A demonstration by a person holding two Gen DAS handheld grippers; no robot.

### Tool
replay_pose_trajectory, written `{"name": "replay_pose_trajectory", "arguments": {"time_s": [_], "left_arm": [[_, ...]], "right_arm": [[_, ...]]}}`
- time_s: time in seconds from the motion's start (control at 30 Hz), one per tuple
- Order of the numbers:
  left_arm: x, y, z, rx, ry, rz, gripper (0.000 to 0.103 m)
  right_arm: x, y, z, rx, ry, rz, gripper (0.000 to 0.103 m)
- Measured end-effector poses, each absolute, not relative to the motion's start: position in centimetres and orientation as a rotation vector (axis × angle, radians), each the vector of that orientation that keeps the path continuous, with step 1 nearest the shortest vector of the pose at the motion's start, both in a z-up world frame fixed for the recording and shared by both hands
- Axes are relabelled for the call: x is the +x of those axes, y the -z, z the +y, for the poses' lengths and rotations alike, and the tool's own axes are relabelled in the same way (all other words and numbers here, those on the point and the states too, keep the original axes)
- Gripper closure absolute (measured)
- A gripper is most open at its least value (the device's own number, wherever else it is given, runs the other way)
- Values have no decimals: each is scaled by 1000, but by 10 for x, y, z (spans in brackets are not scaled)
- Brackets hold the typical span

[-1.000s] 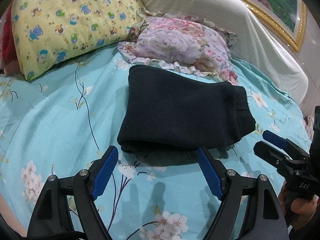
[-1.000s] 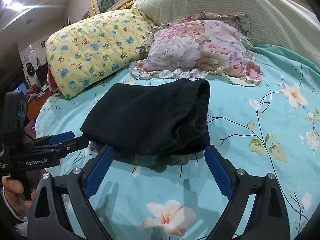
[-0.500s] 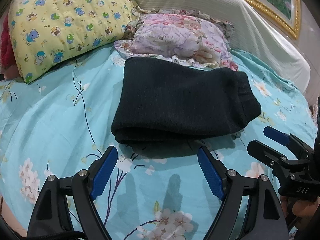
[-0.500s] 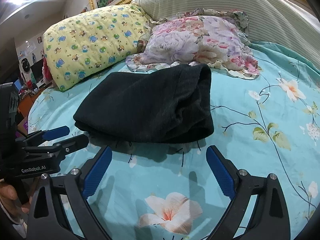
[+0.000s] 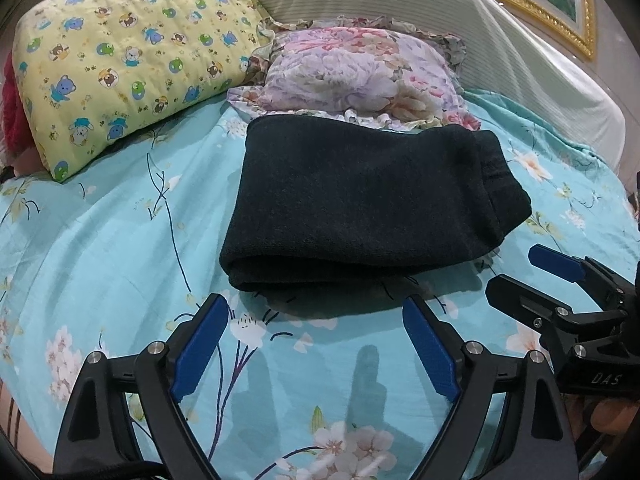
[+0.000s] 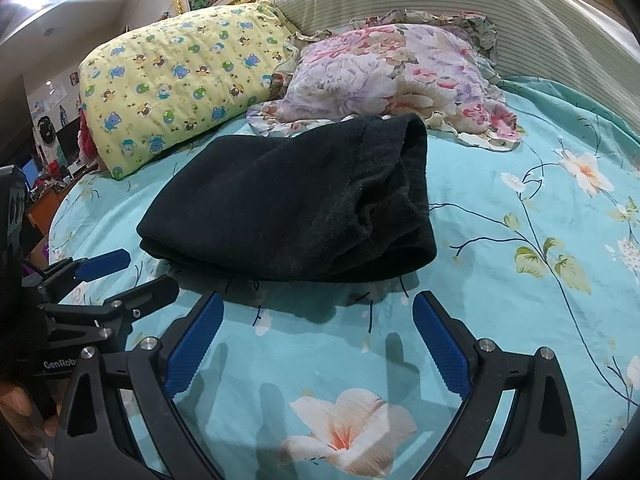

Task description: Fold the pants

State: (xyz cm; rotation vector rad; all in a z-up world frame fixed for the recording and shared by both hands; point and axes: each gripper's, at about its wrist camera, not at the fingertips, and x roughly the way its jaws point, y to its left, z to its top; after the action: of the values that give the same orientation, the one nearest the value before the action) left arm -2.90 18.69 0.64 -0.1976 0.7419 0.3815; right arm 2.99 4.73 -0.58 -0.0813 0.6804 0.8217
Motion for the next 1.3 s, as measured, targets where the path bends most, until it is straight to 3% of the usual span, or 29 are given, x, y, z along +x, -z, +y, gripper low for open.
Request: {"name": "replay_pose_trajectory", "arguments": {"time_s": [1.3], "left_arm": [[-25,-4,195,-232,-390,736,13]], "right_arm": [[33,7,60,-83,-830,675,7]]}}
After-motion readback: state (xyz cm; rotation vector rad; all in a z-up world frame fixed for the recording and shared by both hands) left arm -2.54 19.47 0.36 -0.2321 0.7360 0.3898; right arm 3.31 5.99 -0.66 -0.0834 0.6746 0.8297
